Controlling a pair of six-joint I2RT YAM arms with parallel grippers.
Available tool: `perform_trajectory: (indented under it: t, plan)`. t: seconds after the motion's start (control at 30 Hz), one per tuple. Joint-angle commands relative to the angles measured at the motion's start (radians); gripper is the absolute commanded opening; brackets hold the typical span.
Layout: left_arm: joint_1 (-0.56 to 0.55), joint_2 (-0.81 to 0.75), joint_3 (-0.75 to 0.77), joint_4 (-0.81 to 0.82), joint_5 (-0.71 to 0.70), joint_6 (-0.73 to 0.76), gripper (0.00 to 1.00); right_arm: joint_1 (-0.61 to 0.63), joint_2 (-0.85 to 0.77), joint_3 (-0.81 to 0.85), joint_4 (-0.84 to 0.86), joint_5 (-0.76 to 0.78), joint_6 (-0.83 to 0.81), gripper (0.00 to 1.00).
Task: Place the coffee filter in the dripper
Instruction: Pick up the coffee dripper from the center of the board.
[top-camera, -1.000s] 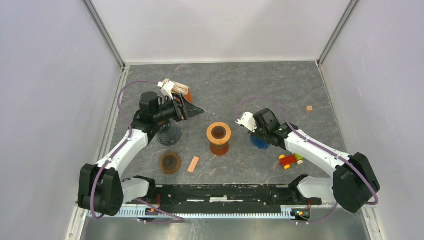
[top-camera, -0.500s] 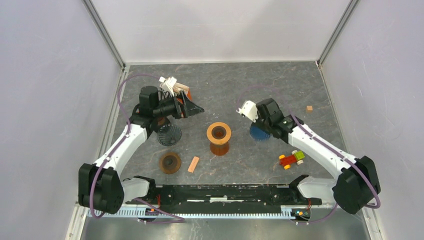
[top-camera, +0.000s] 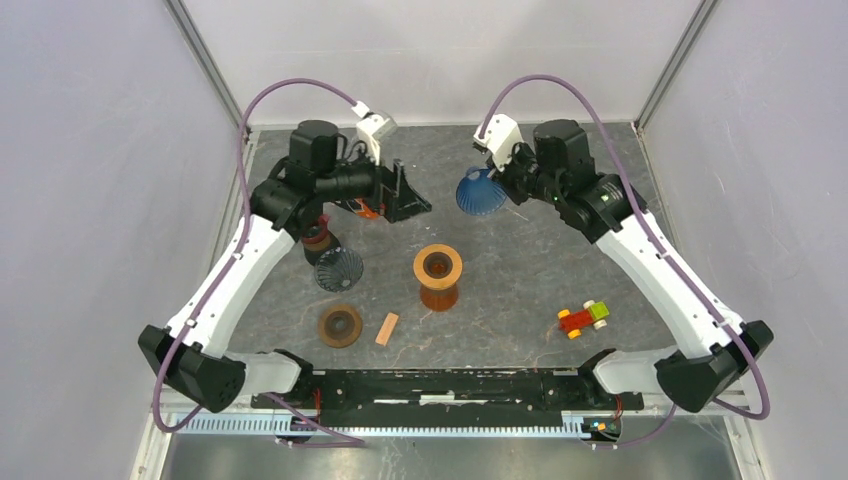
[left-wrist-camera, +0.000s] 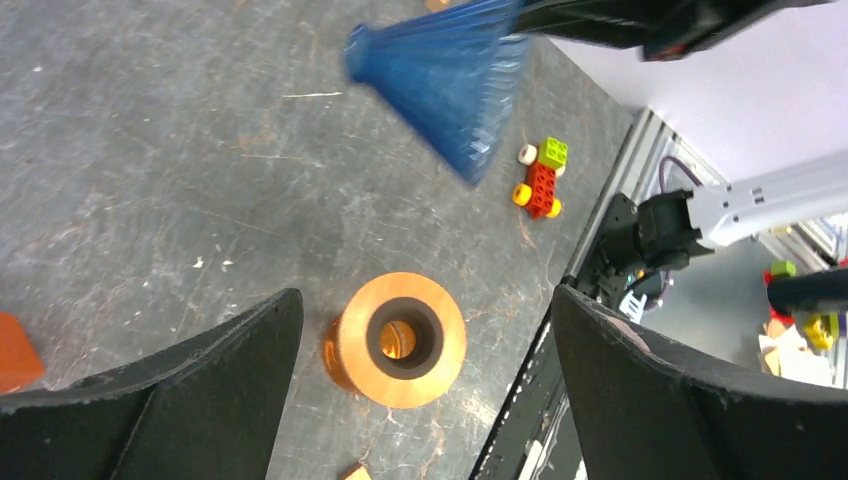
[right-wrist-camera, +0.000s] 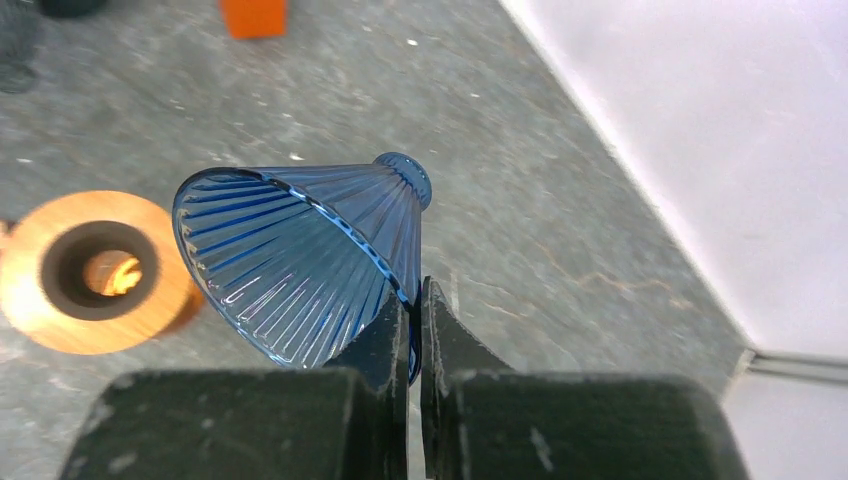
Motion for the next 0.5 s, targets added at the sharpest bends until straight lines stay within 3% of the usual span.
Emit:
perform_trajectory:
  t: [0.0,0.17,0.47]
  plan:
    - [-0.109,0.027,0.079,-0.129,-0.095,0.079,0.99,-0.002,0.057,0.033,-0.016,-0.161,0.106,0.00]
    - [-0.154,0.071,0.090,-0.102,-0.186,-0.084,0.80,-0.002,0.103,0.043,-0.003,-0.181,0.142,0.00]
    - [-0.203,0.166,0.154,-0.138,-0.307,-0.139,0.66,-0.003,0.165,0.079,-0.016,-0.232,0.199,0.00]
